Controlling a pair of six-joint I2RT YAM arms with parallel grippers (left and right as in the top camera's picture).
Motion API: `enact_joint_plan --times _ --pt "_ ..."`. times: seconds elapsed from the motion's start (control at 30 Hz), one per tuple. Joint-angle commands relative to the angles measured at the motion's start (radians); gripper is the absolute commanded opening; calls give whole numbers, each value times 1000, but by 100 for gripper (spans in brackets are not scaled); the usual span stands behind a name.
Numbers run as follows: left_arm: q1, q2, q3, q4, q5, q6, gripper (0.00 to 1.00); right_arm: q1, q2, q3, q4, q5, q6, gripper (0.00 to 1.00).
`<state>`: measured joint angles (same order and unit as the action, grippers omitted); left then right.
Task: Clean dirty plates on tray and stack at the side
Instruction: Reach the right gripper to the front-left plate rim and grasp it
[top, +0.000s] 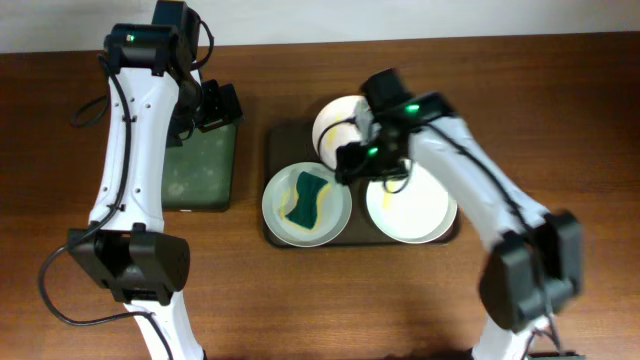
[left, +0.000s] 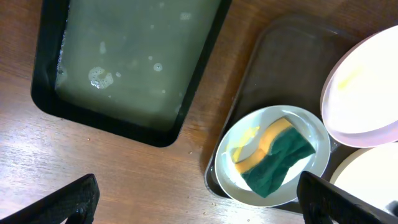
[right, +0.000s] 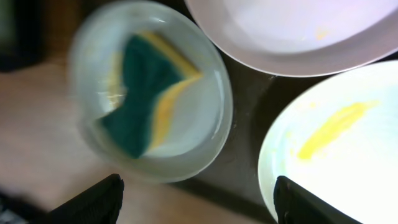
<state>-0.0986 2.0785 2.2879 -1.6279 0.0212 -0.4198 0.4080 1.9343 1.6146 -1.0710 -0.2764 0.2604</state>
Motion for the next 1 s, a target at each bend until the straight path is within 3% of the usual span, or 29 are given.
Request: enact_joint_plan --times 0.0,0.03,0.07,0.1,0.4,0.5,0.97 --pt "2 -2 -2 -1 -8 6 100 24 116 14 10 60 37 62" --pt "2 -2 -2 -1 -7 6 100 24 135 14 13 43 37 54" --pt "2 -2 -2 -1 -7 6 100 24 169 14 20 3 37 37" --pt "2 -2 -2 -1 -7 6 100 24 186 13 21 -17 37 35" --pt "1 -2 -2 -1 -7 6 100 27 215 10 20 -24 97 37" --pt "1 -2 -2 -3 -7 6 100 37 215 -13 21 52 163 38" --pt "-39 1 -2 -8 0 55 98 45 216 -81 119 68 183 10"
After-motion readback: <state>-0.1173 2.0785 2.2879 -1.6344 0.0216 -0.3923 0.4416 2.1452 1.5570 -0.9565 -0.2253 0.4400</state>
